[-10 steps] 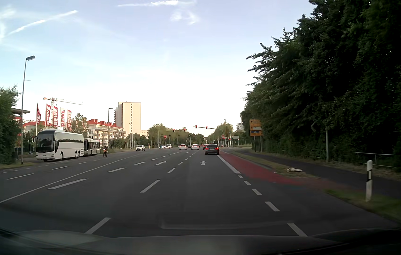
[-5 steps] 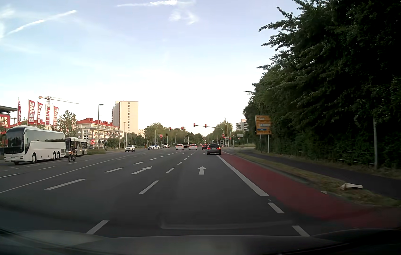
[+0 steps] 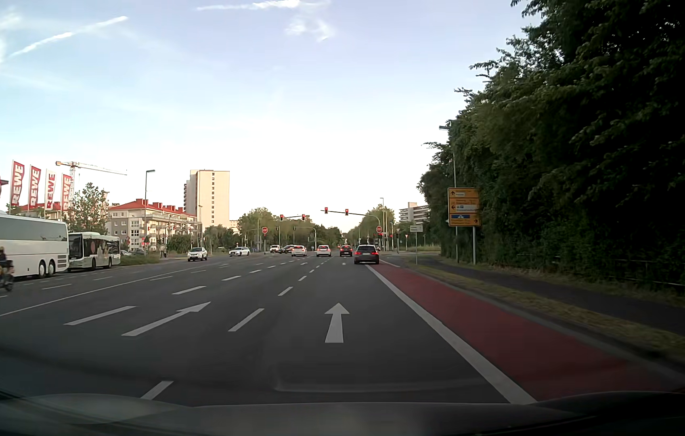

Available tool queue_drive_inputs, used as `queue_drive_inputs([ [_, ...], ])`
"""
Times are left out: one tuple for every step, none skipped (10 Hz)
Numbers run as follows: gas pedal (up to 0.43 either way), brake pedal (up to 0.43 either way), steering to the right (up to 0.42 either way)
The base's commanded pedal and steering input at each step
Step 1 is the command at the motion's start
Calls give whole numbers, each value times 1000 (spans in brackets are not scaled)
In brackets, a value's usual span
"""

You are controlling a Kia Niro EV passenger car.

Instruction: Follow the waypoints while adhering to traffic rules and regulations

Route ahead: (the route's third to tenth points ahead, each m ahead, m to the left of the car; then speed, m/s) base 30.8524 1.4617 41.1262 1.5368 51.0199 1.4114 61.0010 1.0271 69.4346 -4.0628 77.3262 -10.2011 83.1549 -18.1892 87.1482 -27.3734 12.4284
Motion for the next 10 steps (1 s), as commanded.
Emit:
queue_drive_inputs([
  [0,0,6],
  [0,0,6],
  [0,0,6],
  [0,0,6],
  [0,0,6],
  [0,0,6],
  [0,12,6],
  [0,37,6],
  [0,49,6],
  [0,73,6],
])
